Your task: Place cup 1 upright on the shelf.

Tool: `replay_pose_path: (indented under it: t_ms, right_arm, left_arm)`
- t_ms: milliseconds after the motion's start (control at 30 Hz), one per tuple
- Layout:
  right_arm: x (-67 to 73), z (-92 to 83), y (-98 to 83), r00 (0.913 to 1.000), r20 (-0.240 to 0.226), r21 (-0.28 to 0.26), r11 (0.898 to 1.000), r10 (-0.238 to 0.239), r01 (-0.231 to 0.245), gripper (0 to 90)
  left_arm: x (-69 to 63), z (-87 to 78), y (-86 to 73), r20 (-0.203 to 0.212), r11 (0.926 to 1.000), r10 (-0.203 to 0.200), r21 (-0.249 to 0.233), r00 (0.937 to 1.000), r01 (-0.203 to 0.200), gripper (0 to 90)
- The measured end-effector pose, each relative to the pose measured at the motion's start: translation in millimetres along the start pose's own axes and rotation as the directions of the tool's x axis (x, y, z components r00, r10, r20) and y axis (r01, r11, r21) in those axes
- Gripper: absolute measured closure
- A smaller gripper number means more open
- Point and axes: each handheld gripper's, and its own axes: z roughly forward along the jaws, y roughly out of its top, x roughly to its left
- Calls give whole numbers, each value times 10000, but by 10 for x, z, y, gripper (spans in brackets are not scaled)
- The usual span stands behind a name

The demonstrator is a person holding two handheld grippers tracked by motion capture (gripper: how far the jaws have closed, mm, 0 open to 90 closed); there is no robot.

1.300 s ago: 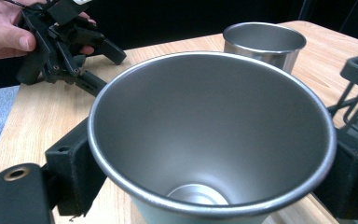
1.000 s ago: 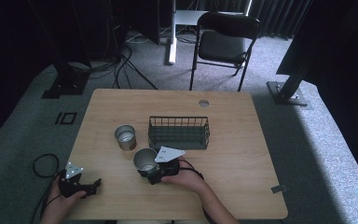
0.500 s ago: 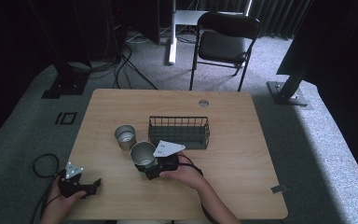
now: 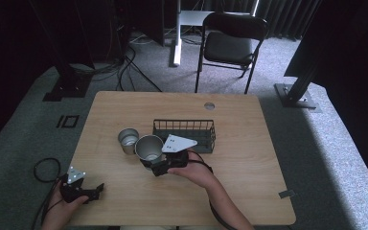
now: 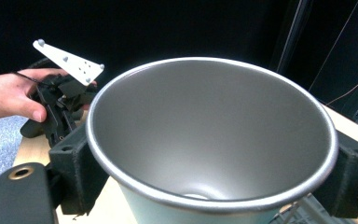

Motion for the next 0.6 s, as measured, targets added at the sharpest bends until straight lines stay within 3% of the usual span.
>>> replay_pose_path:
  t_ms: [267,367,533,600]
  right_arm:
    - [-43,-102,157,9991,417,-246,9997,-25,35,126]
    - [-112,-149,220,9971,735,-311,9994,196,-174,126]
    - [-237,-244,287,9890,1401,-461,9980,482,-421,126]
    - [-284,-291,313,9820,1803,-519,9975,561,-475,126]
  left_arm:
    - [0,0,0,-3,10000,0,1,10000,0,13]
    - [0,0,0,-2,10000,0,1,10000,0,13]
    - [0,1,0,-1,10000,-6,-11,10000,6,13]
    - [0,0,0,-4,10000,-3,-5,10000,3,13]
